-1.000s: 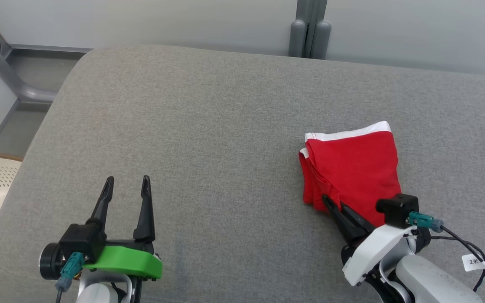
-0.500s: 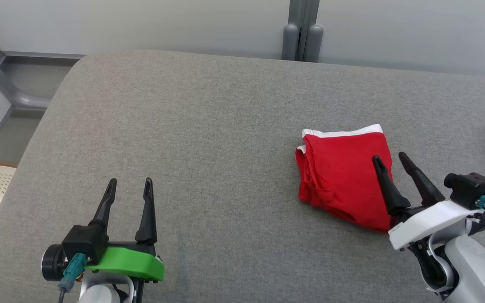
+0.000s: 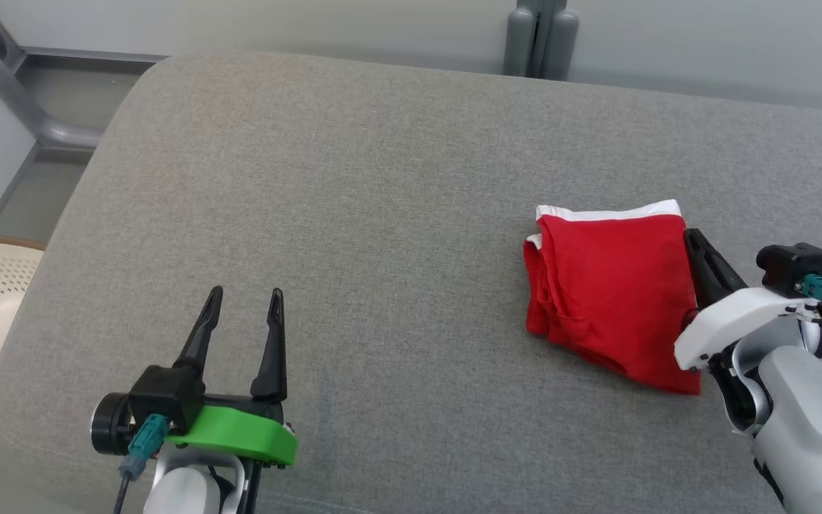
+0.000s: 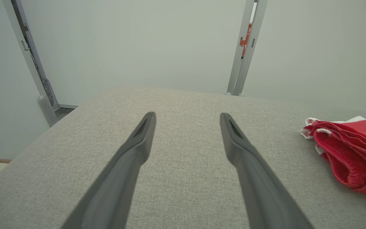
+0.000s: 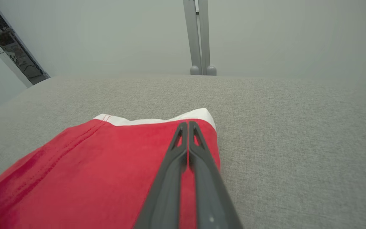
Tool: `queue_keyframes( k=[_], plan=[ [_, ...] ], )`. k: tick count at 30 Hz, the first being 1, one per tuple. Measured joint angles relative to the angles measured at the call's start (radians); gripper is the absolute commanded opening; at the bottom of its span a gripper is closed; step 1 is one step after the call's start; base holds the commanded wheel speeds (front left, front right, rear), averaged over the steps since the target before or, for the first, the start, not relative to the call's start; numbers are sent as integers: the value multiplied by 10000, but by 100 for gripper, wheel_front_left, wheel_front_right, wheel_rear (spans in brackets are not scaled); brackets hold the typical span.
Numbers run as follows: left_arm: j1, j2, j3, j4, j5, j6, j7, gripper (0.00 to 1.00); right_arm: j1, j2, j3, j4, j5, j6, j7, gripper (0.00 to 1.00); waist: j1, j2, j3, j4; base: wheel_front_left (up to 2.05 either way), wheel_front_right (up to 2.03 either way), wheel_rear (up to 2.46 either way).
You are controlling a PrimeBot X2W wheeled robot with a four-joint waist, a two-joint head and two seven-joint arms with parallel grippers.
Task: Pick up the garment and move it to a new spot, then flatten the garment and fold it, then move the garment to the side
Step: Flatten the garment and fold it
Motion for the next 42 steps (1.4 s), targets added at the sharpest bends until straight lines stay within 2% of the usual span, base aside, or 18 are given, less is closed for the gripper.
queue_keyframes(
  k=[4, 10, 17, 22, 27, 35, 41, 42],
  plan=[
    [-61, 0, -117, 25, -100, 52, 0, 100, -382, 370, 15, 936, -94, 0, 2, 0, 0, 0, 99, 221, 0, 0, 0],
    [-63, 0, -259, 25, -171, 128, -2, 100, -600, 1114, 336, 1375, -401, 0, 2, 0, 0, 0, 226, 436, 0, 0, 0],
    [-127, 0, -326, 31, -192, 178, -2, 100, -527, 2157, 1164, 899, -748, 0, 0, 0, 0, 0, 332, 555, 0, 0, 0],
    [-170, 0, -359, 61, -203, 217, -2, 100, -146, 2508, 1544, 385, -792, 0, 0, 0, 0, 0, 314, 516, 0, 0, 0],
    [-170, 0, -290, 88, -173, 253, 0, 100, -30, 2493, 1241, -466, -1055, 0, 0, 0, 0, 0, 247, 308, 0, 0, 0],
    [-77, 0, 10, 146, -56, 234, -2, 100, 570, 1835, 407, -2274, -1429, 0, 0, 0, 0, 0, 1, -292, 0, 0, 0],
    [96, -4, 345, 192, 196, 153, 0, 100, 1490, 1273, -520, -3223, -1737, 0, 0, 0, 0, 0, -284, -1020, 0, 0, 0],
    [120, -4, 397, 203, 215, 151, 0, 100, 1656, 1198, -631, -3329, -1760, 0, 0, 9, 0, 0, -330, -1132, 0, 0, 0]
  ],
)
